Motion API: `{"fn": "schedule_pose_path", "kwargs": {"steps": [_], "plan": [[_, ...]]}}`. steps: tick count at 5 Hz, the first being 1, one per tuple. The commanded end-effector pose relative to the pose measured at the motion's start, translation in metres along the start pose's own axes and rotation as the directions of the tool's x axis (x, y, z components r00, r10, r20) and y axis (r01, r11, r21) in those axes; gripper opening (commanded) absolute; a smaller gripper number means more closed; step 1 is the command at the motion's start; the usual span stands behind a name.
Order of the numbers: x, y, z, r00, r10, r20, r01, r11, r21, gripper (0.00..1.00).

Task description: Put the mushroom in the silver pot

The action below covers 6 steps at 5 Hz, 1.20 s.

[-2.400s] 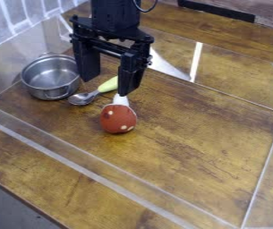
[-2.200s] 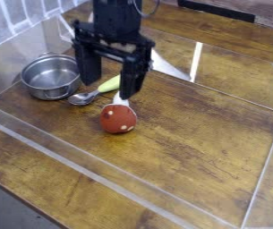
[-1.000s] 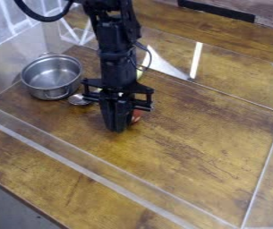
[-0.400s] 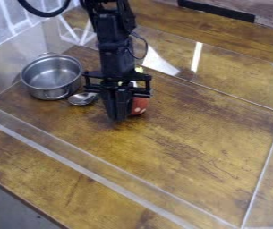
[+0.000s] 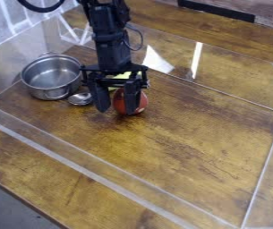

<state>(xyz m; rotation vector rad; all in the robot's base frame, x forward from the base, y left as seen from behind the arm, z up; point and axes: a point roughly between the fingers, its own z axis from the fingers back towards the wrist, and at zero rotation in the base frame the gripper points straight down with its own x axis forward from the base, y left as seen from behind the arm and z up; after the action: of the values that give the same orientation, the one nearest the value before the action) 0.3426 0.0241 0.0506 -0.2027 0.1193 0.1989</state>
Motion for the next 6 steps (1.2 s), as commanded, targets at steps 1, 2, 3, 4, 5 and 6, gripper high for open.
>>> {"fn": "schedule_pose_path", "kwargs": {"steps": [1, 2, 3, 4, 5, 6], "plan": [[0.0085, 0.0057, 0.0136, 0.999, 0.018, 0.046, -0.018, 1.0, -0.017, 0.0], [0.0105, 0.0059, 0.0138, 0.999, 0.026, 0.044, -0.025, 0.999, -0.036, 0.0], [0.0075, 0.0047, 0.0189, 0.999, 0.021, 0.038, -0.02, 0.999, -0.038, 1.0], [0.0043, 0.0027, 0.0222, 1.0, 0.011, 0.024, -0.01, 0.999, -0.042, 1.0], [0.0047, 0.0024, 0.0221, 1.0, 0.014, 0.022, -0.013, 0.998, -0.056, 0.0], [0.0054, 0.0024, 0.0222, 1.0, 0.019, 0.021, -0.018, 0.997, -0.07, 0.0]]}}
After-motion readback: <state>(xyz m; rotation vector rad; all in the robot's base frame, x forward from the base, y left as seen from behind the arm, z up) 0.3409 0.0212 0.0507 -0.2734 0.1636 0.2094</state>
